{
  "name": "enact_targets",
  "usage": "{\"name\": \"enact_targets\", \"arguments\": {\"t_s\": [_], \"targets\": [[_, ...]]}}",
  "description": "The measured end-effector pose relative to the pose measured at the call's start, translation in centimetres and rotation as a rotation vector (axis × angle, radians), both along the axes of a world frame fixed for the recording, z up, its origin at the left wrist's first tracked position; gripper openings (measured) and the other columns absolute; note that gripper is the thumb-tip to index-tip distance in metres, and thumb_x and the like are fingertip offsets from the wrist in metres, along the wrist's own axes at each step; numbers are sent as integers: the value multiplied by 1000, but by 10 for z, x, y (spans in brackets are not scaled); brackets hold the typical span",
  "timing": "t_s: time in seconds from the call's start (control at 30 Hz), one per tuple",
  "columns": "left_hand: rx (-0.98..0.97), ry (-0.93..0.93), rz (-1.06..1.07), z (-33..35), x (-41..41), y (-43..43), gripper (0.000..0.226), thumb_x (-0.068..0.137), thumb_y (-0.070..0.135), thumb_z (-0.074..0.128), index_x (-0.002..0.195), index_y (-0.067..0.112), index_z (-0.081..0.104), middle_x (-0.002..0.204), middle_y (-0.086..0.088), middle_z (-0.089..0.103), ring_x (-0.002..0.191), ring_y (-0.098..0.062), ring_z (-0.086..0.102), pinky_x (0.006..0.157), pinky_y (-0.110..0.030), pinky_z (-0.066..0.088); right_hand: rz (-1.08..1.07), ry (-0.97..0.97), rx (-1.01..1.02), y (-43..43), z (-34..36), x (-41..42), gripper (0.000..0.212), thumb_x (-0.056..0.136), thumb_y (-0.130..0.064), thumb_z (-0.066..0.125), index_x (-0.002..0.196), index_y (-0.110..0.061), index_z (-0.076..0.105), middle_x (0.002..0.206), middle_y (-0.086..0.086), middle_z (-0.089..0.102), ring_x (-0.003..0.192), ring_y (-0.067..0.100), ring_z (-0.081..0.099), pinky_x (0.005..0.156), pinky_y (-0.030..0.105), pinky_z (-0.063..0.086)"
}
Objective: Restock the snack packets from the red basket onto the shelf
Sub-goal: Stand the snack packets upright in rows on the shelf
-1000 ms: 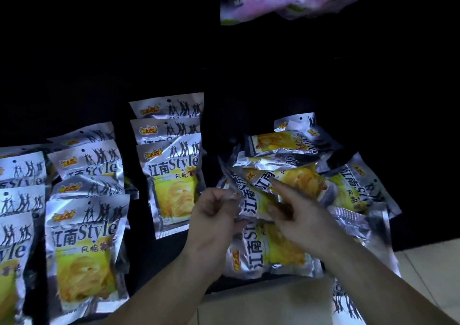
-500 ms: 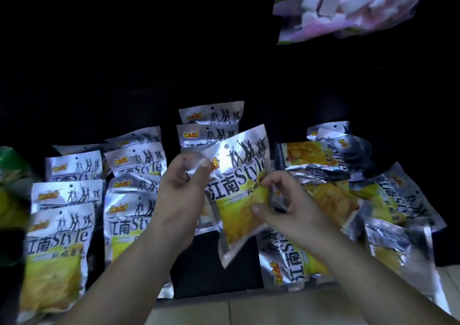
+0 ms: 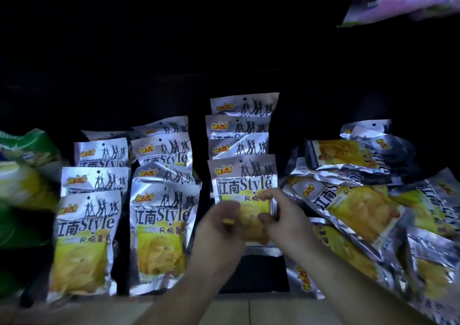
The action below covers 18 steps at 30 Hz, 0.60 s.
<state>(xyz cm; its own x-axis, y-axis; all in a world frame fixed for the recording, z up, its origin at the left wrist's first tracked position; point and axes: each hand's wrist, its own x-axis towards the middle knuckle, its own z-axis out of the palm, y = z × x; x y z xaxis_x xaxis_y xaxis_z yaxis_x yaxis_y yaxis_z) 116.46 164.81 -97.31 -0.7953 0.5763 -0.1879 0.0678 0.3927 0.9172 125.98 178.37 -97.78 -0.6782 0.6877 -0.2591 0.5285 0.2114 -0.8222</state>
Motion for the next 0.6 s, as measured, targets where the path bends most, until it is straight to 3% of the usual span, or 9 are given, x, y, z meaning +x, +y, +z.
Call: {"name": "enact_targets", "arguments": {"t_s": [0.07,0.13,0.23,0.33,0.4,0.47,0.53,0.6], "targets": [[-73,-31,-87,-17,16,-6,41,86,8,65,107,43,67,94,20,73,81,-1,69,75,-19,54,7,-21,-36,0,-1,-3,33,95,-19,68,107,-47,56,62,-6,51,44,4,46,43,17,38],[-96,-66,-136,-26,23,-10,53,90,4,62,125,45,60,102,18,73,90,2,69,77,-15,53,41,-8,-92,-1,-2,-5,37,96,-20,68,115,-50,58,69,-8,54,48,1,48,47,14,40],[-133,-53,-171,-37,24,-12,63,92,9,63,131,57,49,107,19,69,94,5,67,76,-11,51,92,-12,-19,2,-4,-4,45,95,-17,68,127,-48,61,116,-12,60,89,-2,59,71,11,46],[-155,-24,-171,-44,23,-15,65,87,19,63,129,66,47,103,17,66,91,-1,66,86,-27,57,95,-34,186,7,-4,1,47,92,-11,70,131,-37,64,122,-13,54,104,9,60,84,23,50],[-156,58,-164,-44,23,-18,68,86,15,64,137,57,48,106,17,58,92,1,62,85,-21,55,87,-58,331,10,-1,4,44,91,-12,70,129,-34,66,122,-12,51,102,13,61,83,34,55],[-172,171,-153,-41,21,-18,68,85,13,66,143,45,50,111,16,50,96,3,57,79,-8,47,118,-56,476,11,3,6,41,90,-15,71,127,-32,67,129,-9,50,107,17,60,79,36,56],[-175,293,-157,-44,20,-17,68,81,20,65,145,39,51,118,14,45,102,1,54,84,-11,46,202,-67,575,11,4,7,43,89,-22,74,130,-35,66,138,-6,49,124,19,50,82,37,54],[-202,351,-198,-49,19,-17,71,79,26,62,147,38,49,127,11,39,115,-10,51,91,-22,51,315,-171,579,9,1,8,54,91,-34,71,141,-44,53,156,-9,32,144,19,30,97,41,49]]}}
